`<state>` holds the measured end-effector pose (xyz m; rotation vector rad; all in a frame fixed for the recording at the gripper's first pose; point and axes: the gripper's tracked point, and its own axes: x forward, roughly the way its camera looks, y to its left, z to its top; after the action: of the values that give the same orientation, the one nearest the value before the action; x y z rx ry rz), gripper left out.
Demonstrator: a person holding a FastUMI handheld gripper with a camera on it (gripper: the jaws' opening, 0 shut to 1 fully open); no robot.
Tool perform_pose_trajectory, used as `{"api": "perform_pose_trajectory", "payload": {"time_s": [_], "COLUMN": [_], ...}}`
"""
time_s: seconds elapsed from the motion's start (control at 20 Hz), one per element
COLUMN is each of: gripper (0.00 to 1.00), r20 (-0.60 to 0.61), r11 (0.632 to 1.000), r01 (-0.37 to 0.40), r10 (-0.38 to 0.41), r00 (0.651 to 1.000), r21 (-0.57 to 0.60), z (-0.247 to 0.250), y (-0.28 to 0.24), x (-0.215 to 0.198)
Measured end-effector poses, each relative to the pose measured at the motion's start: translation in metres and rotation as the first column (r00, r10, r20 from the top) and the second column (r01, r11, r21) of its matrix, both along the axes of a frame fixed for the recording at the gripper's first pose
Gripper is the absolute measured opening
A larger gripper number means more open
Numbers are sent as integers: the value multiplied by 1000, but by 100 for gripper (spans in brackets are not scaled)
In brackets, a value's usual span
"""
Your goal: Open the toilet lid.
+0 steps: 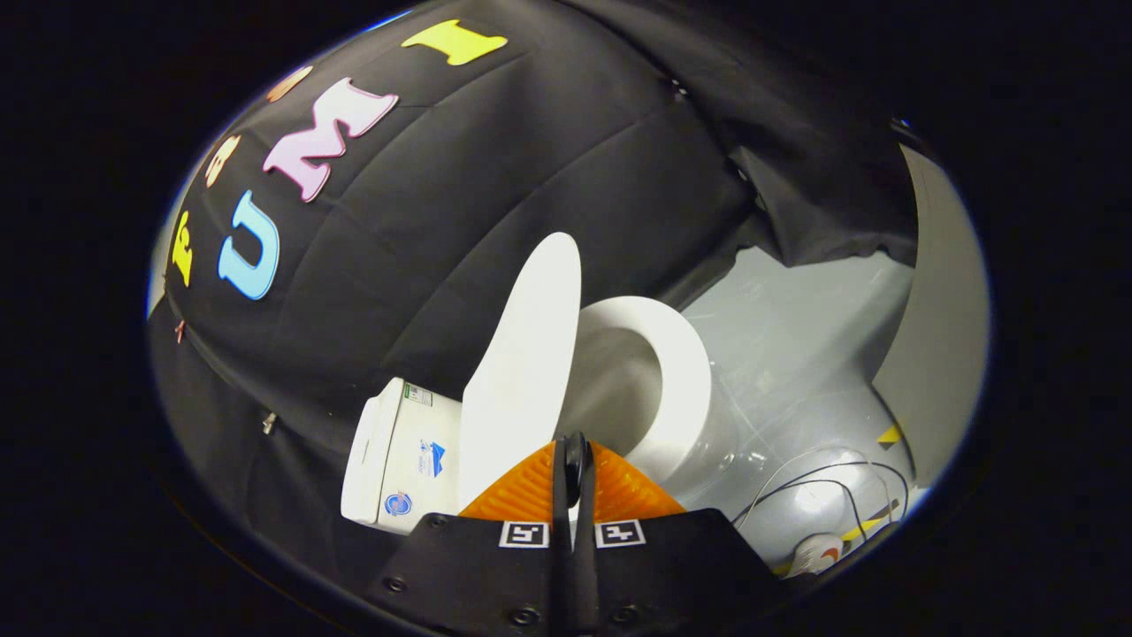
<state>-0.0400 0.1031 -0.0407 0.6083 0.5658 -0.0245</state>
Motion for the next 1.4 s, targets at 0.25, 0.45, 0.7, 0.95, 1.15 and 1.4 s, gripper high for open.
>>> {"api": "perform_pose_trajectory", "payload": {"time_s": [0.25, 0.45, 0.7, 0.95, 1.15, 1.4], "gripper": [5, 5, 5, 5, 5, 5], "r20": [34, 40, 39, 40, 90, 127], "r11": [994, 981, 951, 903, 870, 844], "r01": [3, 7, 17, 62, 57, 67], "r10": [0, 1, -5, -50, -15, 2], "r00": [999, 999, 999, 998, 996, 992], "r21": [-106, -196, -308, -424, -490, -533], "z": [37, 62, 90, 108, 130, 146], "y": [31, 55, 87, 113, 153, 200], "x": [2, 3, 1, -1, -3, -4]}}
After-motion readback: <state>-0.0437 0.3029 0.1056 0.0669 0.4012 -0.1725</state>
